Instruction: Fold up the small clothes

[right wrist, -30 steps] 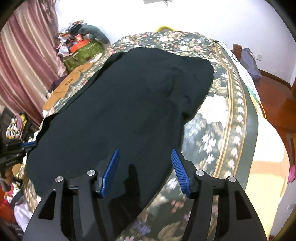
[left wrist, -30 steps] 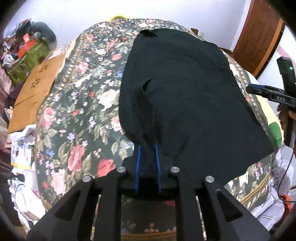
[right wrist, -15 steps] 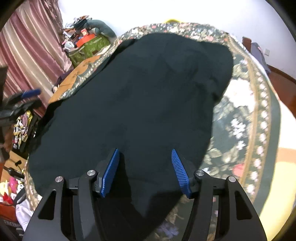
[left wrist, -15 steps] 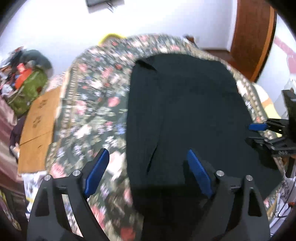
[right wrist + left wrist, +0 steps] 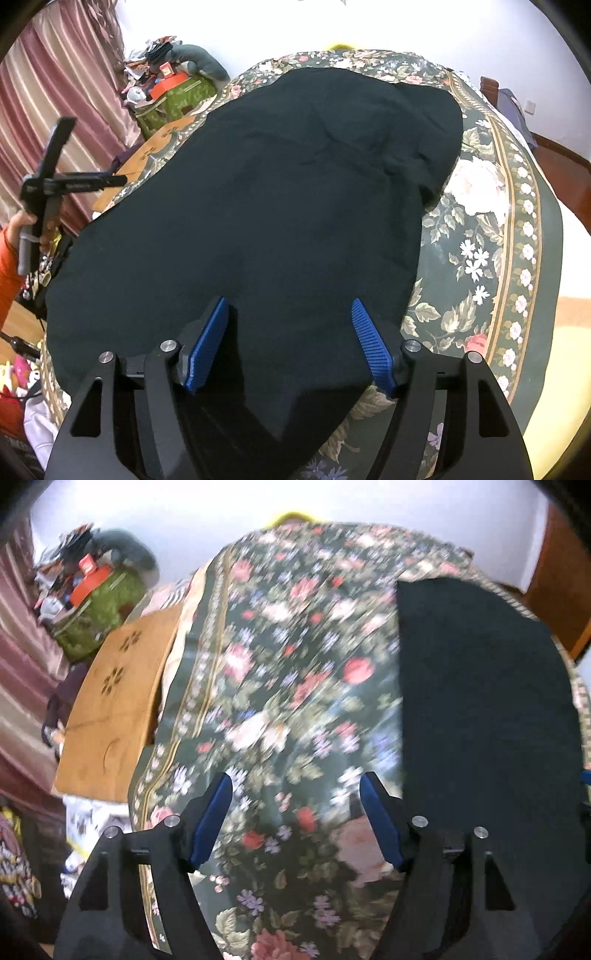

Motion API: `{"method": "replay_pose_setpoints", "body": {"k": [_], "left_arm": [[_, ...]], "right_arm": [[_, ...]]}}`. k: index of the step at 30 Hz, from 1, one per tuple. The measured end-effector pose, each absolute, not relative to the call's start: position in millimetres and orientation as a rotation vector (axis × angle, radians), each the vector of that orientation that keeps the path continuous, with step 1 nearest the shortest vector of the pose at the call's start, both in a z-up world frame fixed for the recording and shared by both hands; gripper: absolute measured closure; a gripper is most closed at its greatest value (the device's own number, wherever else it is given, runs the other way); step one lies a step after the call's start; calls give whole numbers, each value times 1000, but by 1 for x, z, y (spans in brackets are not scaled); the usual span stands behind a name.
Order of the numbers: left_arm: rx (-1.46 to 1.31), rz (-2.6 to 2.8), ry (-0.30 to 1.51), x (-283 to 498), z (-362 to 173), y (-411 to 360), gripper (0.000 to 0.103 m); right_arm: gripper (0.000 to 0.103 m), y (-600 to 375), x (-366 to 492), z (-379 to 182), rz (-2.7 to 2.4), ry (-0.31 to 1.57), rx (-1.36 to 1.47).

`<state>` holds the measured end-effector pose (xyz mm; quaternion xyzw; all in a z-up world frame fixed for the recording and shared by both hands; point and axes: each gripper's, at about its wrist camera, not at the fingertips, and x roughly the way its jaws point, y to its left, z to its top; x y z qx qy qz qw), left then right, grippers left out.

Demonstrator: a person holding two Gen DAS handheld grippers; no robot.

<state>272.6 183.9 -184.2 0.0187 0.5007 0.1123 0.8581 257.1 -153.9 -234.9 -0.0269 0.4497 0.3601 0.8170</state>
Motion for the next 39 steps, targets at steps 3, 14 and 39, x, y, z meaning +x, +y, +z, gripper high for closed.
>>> {"method": "replay_pose_setpoints", "body": {"k": [3, 14, 39], "left_arm": [[40, 160, 1032, 280, -179, 158, 27], [62, 96, 1054, 281, -212, 106, 20], [-294, 14, 1140, 162, -215, 127, 20]], "right_arm": [[37, -153, 256, -235, 764, 959, -51], [37, -175, 246, -226, 719, 974, -58], [29, -196, 207, -244, 723, 1093, 85]]}}
